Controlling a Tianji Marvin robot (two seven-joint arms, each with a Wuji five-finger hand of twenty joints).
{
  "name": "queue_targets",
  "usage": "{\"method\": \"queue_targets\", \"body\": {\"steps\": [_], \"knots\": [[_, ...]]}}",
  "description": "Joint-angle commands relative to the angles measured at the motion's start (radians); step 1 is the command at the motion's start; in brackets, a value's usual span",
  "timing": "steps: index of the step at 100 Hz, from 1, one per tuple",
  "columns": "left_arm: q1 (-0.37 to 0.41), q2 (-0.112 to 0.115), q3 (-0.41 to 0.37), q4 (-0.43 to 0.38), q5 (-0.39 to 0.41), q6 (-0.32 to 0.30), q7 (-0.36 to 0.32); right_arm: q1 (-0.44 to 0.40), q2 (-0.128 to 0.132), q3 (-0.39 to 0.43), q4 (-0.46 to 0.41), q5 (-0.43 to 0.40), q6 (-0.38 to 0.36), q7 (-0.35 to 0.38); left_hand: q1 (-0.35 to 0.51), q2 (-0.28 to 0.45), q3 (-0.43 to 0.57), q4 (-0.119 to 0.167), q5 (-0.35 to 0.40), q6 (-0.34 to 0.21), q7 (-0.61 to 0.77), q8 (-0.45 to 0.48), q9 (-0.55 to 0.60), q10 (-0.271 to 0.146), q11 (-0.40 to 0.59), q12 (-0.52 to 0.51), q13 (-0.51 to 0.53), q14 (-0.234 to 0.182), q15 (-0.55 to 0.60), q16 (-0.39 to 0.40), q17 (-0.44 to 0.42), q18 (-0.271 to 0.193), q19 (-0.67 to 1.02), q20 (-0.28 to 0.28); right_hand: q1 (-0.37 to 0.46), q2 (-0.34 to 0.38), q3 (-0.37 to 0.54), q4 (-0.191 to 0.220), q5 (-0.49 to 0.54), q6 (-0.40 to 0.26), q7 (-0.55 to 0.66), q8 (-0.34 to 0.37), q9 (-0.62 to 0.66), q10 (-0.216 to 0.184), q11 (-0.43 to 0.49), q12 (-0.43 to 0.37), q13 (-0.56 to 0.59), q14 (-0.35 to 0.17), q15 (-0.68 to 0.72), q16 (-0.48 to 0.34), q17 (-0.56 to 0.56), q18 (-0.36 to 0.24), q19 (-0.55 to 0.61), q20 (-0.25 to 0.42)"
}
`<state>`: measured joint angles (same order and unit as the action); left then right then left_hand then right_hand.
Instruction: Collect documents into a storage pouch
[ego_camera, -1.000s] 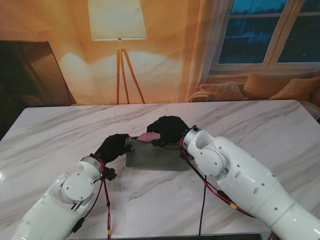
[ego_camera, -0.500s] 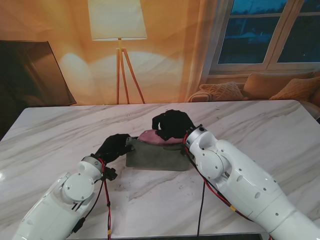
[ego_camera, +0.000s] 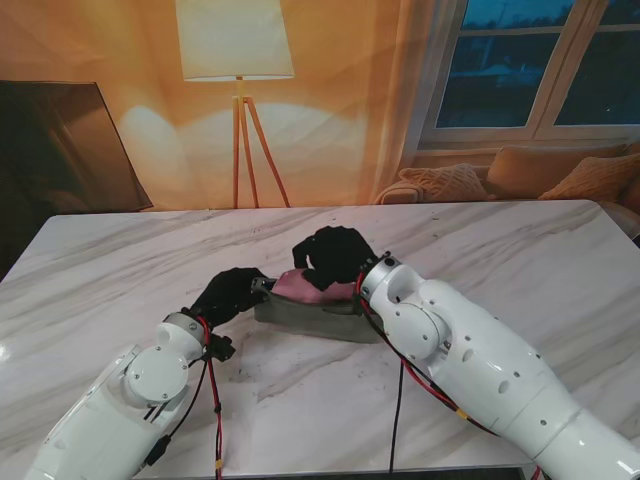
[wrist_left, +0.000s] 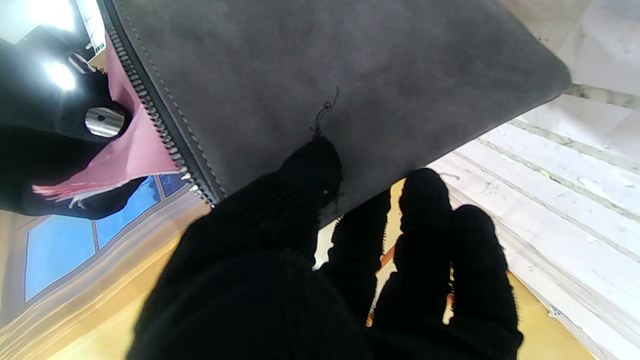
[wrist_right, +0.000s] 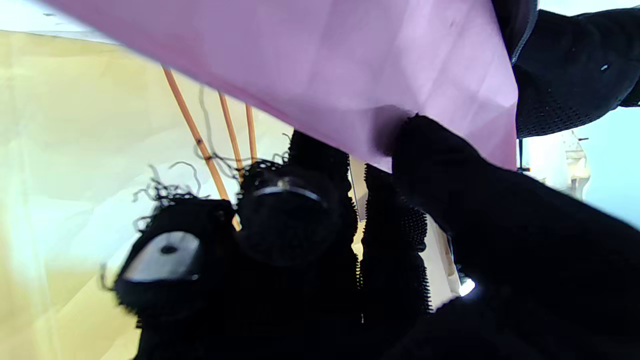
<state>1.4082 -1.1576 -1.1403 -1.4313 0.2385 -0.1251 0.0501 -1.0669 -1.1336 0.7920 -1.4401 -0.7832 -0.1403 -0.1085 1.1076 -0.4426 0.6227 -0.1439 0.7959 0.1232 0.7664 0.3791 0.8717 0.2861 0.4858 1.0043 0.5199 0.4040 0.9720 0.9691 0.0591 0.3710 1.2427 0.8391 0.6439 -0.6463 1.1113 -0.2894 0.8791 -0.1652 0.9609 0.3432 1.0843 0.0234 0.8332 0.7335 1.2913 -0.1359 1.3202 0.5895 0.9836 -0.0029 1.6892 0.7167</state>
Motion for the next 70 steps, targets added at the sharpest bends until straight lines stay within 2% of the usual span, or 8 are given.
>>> {"method": "queue_targets", "body": {"steps": [1,6,16,28,38,51,55,70], "knots": [[0.002,-0.007,-0.001,-0.017,-0.006,0.000,-0.012,-0.005,-0.002,0.005,0.000,-0.013,0.008,0.004,-0.007,0.032,0.006,-0.030,0.024,-0.031,0.027,0.005,0.036,-0.001,0.065,0.014,0.026,0.039,0.036,0.012,-0.009,-0.071,0.007,0.001,0.012,0.015,0.055,-0.003,0.059,-0.043,0.075,-0.001,0.023,0.044,0.045,0.022,0.035,-0.056,0.040,0.013,0.021,-0.013,0.079,-0.017],[0.003,-0.008,-0.002,-0.019,-0.008,0.007,-0.009,-0.010,0.001,0.014,-0.006,-0.020,0.016,0.007,-0.001,0.038,-0.013,-0.024,0.025,-0.031,0.031,0.002,0.037,0.001,0.111,-0.004,0.037,0.044,0.049,0.022,-0.005,-0.068,0.009,0.008,-0.015,0.040,0.039,-0.008,0.035,-0.043,0.064,0.005,0.012,0.028,0.067,0.039,0.029,-0.033,0.019,0.000,-0.024,-0.004,0.089,-0.008],[0.006,-0.010,-0.005,-0.021,-0.014,0.015,-0.006,-0.024,0.006,0.036,-0.019,-0.023,0.018,0.019,-0.001,0.042,-0.016,-0.024,0.026,-0.026,0.031,0.001,0.042,0.007,0.126,-0.002,0.045,0.050,0.059,0.028,-0.002,-0.065,0.013,0.012,-0.081,0.061,0.012,-0.012,-0.027,-0.033,0.026,0.007,-0.043,0.017,0.054,0.052,-0.093,0.020,-0.043,-0.015,-0.170,0.020,0.030,-0.001],[0.006,-0.011,-0.004,-0.023,-0.014,0.023,-0.001,-0.041,0.009,0.057,-0.025,-0.019,0.018,0.024,0.000,0.043,-0.017,-0.024,0.025,-0.028,0.033,0.002,0.041,0.007,0.131,-0.007,0.047,0.051,0.063,0.029,0.001,-0.063,0.016,0.015,-0.180,0.034,0.023,-0.016,-0.068,-0.046,-0.002,0.017,-0.094,0.005,0.017,0.050,-0.184,0.035,-0.101,-0.006,-0.263,0.030,-0.029,0.025],[0.004,-0.013,-0.001,-0.023,-0.018,0.026,0.002,-0.047,0.008,0.064,-0.021,-0.005,0.018,0.029,0.003,0.043,-0.017,-0.024,0.023,-0.030,0.032,0.000,0.034,0.007,0.126,-0.015,0.038,0.052,0.057,0.027,-0.005,-0.065,0.012,0.015,-0.228,0.008,0.030,-0.011,-0.060,-0.071,-0.009,0.014,-0.138,0.006,-0.008,0.029,-0.250,0.040,-0.147,0.004,-0.327,0.036,-0.069,0.044],[0.001,-0.011,0.002,-0.020,-0.014,0.018,-0.002,-0.046,0.007,0.060,-0.009,0.006,0.021,0.031,0.024,0.050,-0.011,-0.020,0.036,-0.045,0.034,0.001,0.030,0.003,0.101,-0.025,0.031,0.047,0.037,0.017,-0.006,-0.065,0.005,0.012,-0.228,0.001,0.035,-0.012,-0.033,-0.098,-0.007,-0.003,-0.214,0.000,-0.050,0.015,-0.351,0.034,-0.215,0.013,-0.415,0.023,-0.130,0.059],[0.001,-0.009,0.002,-0.019,-0.007,0.013,-0.005,-0.043,0.006,0.056,-0.001,0.006,0.022,0.027,0.027,0.053,-0.011,-0.020,0.045,-0.052,0.036,0.003,0.031,0.001,0.097,-0.025,0.030,0.045,0.036,0.015,-0.006,-0.064,0.004,0.012,-0.215,0.008,0.034,-0.013,-0.027,-0.107,0.001,-0.011,-0.239,-0.001,-0.063,0.010,-0.381,0.028,-0.251,0.044,-0.446,0.018,-0.171,0.095],[0.003,-0.006,-0.003,-0.020,0.003,0.008,-0.009,-0.036,0.003,0.048,0.016,0.010,0.029,0.018,0.036,0.053,-0.016,-0.021,0.058,-0.055,0.042,0.005,0.036,-0.001,0.086,-0.022,0.032,0.043,0.033,0.012,-0.002,-0.063,0.003,0.009,-0.189,0.019,0.029,-0.019,-0.040,-0.125,-0.008,-0.010,-0.368,-0.023,-0.131,-0.024,-0.533,0.012,-0.365,0.029,-0.613,-0.005,-0.316,0.090]]}}
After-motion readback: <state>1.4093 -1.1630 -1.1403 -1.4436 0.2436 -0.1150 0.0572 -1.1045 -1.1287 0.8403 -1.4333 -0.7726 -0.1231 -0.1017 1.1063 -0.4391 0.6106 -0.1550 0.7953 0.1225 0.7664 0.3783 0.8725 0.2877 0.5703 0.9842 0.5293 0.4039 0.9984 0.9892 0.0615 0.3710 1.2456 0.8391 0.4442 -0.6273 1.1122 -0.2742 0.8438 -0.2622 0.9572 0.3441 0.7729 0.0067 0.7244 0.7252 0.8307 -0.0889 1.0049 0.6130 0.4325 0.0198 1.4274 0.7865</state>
